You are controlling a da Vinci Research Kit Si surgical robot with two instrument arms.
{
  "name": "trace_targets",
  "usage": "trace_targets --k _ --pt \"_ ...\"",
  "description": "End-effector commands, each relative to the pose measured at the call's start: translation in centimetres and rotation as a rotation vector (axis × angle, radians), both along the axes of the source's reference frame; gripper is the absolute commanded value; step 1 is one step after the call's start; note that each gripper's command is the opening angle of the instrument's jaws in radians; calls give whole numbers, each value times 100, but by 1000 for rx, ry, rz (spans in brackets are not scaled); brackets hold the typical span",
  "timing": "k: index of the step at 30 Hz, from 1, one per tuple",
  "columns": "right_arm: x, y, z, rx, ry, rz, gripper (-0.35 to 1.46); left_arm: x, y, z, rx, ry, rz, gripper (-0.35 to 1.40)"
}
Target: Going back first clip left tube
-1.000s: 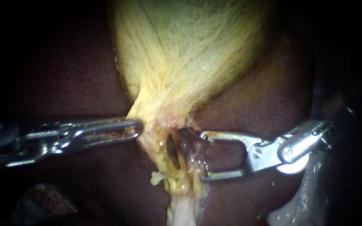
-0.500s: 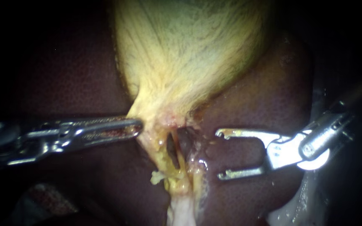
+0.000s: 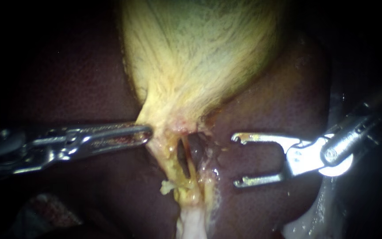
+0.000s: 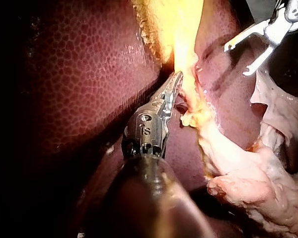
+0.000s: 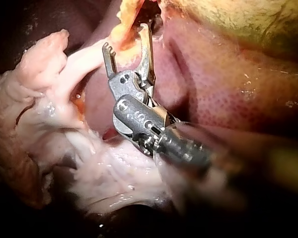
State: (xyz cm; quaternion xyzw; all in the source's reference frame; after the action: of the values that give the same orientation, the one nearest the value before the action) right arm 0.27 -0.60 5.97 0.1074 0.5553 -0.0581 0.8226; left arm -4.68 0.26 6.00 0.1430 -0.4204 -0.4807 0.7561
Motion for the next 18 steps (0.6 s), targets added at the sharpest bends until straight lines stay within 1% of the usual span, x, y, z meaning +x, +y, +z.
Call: trace_targets --k 1,3,5,9,11,14,18 --pt "-1 0 0 0 0 0 60 -2 0 5 -1 -1 2 -16" --pt "-2 0 0 0 0 0 60 -7 -2 14 -3 -7 5 -16" --pt "-3 0 0 0 0 -1 60 -12 -3 20 -1 -4 10 -16" --pt "-3 0 0 0 0 -1 60 -23 -7 29 1 -5 20 -16" --pt "-3 0 0 0 0 -1 60 -27 -11 33 4 -5 28 -16" --pt "-3 0 0 0 0 -1 60 -28 -13 34 2 -5 28 -16" --pt "-3 0 0 0 0 -1 60 -28 -13 34 2 -5 29 -16"
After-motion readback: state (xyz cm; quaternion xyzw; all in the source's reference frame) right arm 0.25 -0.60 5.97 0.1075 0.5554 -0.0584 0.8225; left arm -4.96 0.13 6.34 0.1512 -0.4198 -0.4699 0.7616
